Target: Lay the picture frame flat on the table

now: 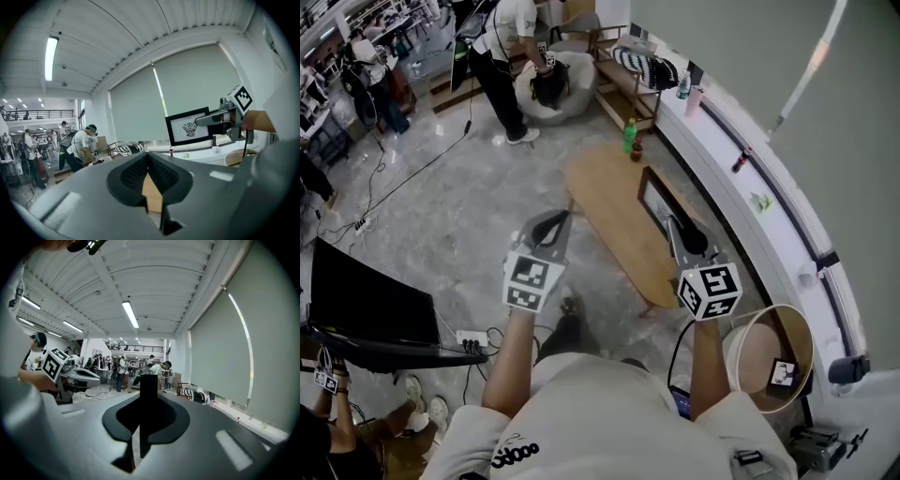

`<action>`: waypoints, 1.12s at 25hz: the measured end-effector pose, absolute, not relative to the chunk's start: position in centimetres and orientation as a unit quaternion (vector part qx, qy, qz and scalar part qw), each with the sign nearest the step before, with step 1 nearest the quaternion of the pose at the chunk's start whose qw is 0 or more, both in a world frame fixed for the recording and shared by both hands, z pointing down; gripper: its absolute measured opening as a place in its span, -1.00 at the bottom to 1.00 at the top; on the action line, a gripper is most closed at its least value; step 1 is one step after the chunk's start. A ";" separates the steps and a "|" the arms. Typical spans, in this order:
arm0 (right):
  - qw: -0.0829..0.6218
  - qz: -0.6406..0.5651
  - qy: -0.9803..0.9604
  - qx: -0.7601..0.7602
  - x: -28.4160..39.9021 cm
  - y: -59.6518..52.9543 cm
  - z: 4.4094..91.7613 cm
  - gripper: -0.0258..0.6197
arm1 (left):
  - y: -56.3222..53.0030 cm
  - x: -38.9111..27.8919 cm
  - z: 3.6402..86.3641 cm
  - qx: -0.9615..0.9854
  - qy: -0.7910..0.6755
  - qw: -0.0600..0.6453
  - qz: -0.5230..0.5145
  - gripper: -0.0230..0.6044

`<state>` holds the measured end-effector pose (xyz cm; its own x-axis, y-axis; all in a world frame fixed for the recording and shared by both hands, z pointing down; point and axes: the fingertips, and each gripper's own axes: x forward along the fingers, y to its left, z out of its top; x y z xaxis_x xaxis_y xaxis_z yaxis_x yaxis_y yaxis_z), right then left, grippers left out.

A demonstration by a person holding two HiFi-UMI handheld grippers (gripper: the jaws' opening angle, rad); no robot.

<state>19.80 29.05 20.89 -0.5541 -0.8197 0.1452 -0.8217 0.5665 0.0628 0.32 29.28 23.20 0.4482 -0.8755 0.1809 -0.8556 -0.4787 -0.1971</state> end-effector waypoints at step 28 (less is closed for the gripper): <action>0.091 0.004 -0.864 0.495 11.0 3.4 19.6 -0.87 | 2.1 -9.0 21.8 -0.863 0.488 0.050 -0.119 -0.89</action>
